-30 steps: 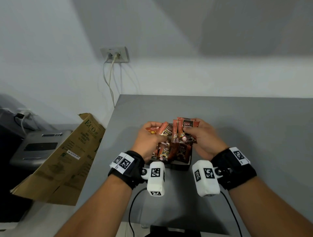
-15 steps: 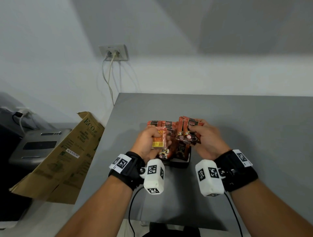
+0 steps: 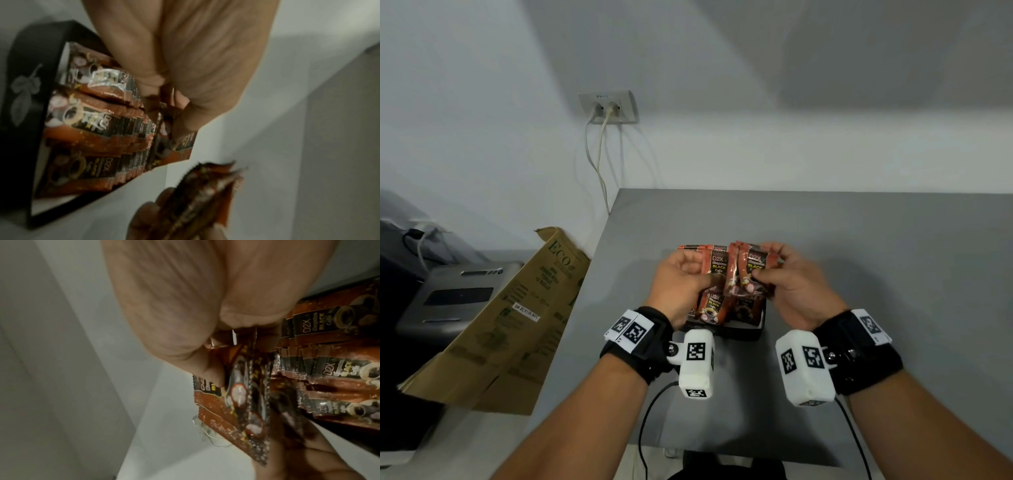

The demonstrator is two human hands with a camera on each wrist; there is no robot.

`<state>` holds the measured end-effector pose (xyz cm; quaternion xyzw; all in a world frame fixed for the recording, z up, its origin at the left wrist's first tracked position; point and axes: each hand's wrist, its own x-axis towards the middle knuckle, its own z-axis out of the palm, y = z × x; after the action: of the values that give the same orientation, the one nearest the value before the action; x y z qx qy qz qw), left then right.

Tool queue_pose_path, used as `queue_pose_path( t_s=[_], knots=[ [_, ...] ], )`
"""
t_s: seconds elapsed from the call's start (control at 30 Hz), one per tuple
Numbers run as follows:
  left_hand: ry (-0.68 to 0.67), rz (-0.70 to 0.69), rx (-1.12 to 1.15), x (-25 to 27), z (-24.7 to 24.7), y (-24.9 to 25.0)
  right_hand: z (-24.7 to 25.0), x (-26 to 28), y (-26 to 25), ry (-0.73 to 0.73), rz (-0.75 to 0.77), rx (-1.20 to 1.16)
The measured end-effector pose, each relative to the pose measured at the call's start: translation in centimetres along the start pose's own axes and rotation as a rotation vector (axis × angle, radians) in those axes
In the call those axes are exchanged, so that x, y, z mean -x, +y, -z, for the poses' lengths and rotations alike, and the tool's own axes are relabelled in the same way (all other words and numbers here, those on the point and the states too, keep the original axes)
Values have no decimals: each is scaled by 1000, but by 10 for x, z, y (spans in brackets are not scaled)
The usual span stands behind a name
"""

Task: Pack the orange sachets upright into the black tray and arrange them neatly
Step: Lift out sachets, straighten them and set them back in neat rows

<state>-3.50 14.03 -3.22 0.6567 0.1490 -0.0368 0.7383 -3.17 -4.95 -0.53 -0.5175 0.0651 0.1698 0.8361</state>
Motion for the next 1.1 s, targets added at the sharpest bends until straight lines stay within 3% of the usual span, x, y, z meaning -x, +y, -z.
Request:
queue_pose_path(
  t_s=[0.23, 0.3, 0.43, 0.53, 0.67, 0.87, 1.1],
  knots=[
    [-254, 226, 521, 14, -12, 9, -14, 5, 7, -27, 119, 496],
    [-330, 230, 513, 20, -13, 11, -17, 5, 6, -86, 190, 705],
    [-290, 270, 433, 22, -13, 7, -21, 3, 4, -105, 325, 1192],
    [-231, 282, 453, 21, -12, 7, -21, 7, -2, -153, 286, 1211],
    [-238, 280, 476, 24, -15, 8, -30, 9, 1, -311, 386, 1427],
    [-353, 220, 535, 29, -16, 6, -33, 9, 1, -306, 394, 1344],
    [-319, 267, 462, 28, -14, 8, -32, 8, 5, -321, 366, 1365]
  ],
)
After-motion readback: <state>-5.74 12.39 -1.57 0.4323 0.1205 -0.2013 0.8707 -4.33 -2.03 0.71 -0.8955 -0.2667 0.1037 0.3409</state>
